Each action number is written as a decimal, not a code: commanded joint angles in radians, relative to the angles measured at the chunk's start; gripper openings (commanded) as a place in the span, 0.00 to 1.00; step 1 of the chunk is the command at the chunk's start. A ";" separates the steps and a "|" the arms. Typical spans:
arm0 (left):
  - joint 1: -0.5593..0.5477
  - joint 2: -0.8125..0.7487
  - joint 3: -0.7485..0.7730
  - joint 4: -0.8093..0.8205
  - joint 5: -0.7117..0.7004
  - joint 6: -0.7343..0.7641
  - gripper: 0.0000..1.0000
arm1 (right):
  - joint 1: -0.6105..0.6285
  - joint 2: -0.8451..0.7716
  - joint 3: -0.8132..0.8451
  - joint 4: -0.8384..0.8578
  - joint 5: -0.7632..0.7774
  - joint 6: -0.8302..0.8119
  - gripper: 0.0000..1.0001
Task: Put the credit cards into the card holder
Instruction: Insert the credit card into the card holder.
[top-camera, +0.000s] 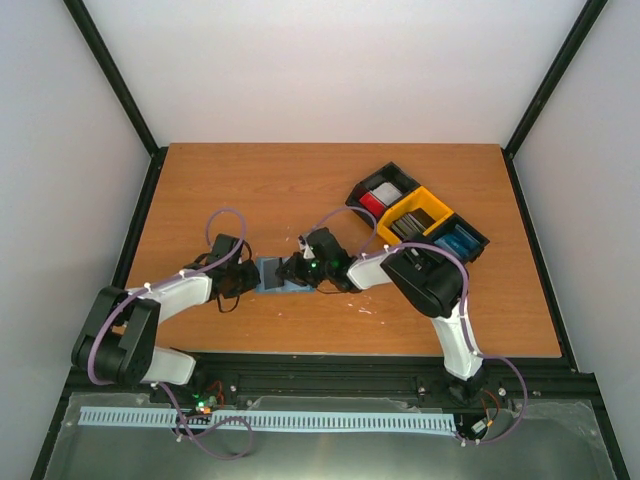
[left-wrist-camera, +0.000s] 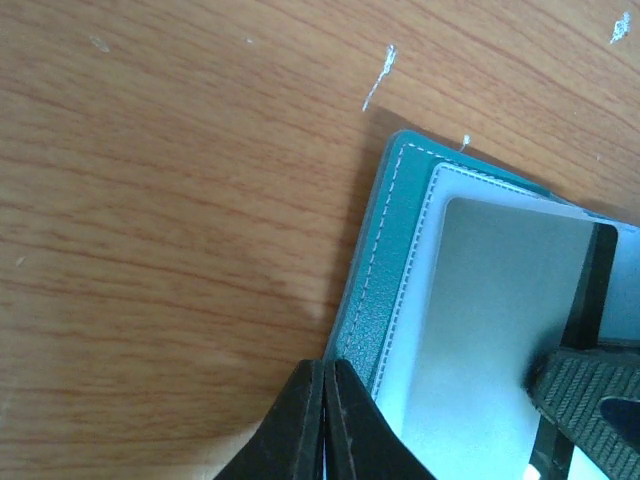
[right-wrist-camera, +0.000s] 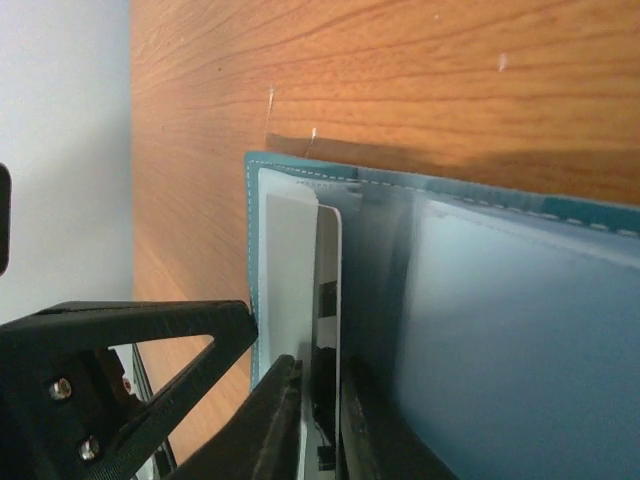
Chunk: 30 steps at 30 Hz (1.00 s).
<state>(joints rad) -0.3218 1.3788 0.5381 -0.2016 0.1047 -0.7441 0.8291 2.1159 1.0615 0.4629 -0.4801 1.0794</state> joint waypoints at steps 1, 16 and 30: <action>-0.003 -0.025 -0.006 0.001 0.018 0.018 0.03 | 0.021 -0.048 0.011 -0.135 0.095 -0.057 0.16; -0.003 -0.020 -0.001 0.033 0.117 0.051 0.03 | 0.035 -0.078 0.113 -0.428 0.197 -0.160 0.42; -0.003 0.019 -0.028 0.064 0.103 -0.007 0.01 | 0.118 0.002 0.315 -0.745 0.382 -0.252 0.46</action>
<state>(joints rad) -0.3218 1.3846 0.5243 -0.1722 0.2035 -0.7296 0.9333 2.0792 1.3544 -0.1875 -0.1551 0.8524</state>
